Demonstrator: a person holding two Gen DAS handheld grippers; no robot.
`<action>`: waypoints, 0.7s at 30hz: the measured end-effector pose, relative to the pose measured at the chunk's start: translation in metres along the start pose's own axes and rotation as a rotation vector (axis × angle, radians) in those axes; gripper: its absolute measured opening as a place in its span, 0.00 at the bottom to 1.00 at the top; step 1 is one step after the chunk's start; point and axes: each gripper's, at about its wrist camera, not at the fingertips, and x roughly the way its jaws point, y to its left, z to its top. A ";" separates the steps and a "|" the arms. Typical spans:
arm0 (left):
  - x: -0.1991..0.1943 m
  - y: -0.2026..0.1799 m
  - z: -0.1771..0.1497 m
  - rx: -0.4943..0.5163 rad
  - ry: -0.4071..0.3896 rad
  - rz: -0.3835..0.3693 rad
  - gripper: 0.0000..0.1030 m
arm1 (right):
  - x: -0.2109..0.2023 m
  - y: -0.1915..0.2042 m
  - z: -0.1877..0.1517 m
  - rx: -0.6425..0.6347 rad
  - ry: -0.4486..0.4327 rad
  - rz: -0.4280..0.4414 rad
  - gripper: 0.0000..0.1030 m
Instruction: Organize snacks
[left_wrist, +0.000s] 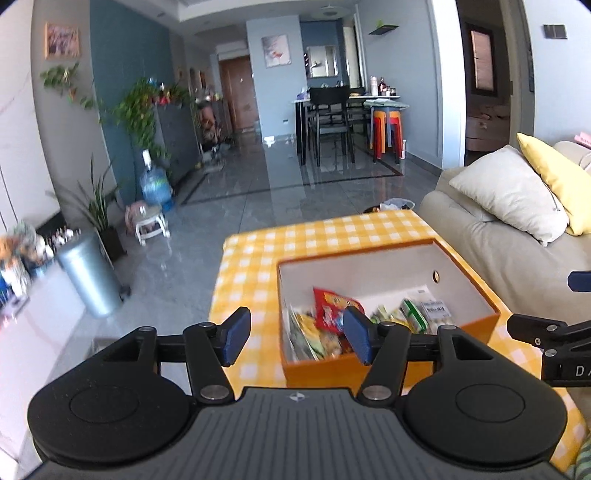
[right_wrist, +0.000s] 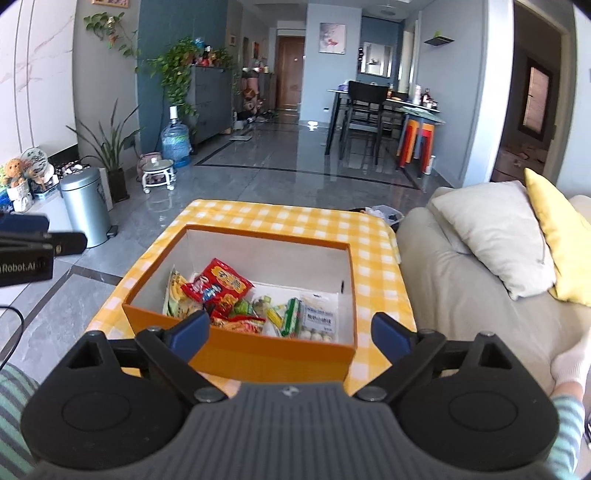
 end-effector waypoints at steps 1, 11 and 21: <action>0.004 -0.002 -0.003 0.000 0.013 -0.005 0.66 | -0.001 0.001 -0.004 0.000 -0.001 -0.003 0.90; 0.021 -0.028 -0.034 0.013 0.115 -0.057 0.71 | 0.022 0.005 -0.031 -0.025 0.068 -0.014 0.93; 0.037 -0.038 -0.045 0.023 0.206 -0.031 0.74 | 0.039 -0.006 -0.043 0.010 0.088 -0.029 0.96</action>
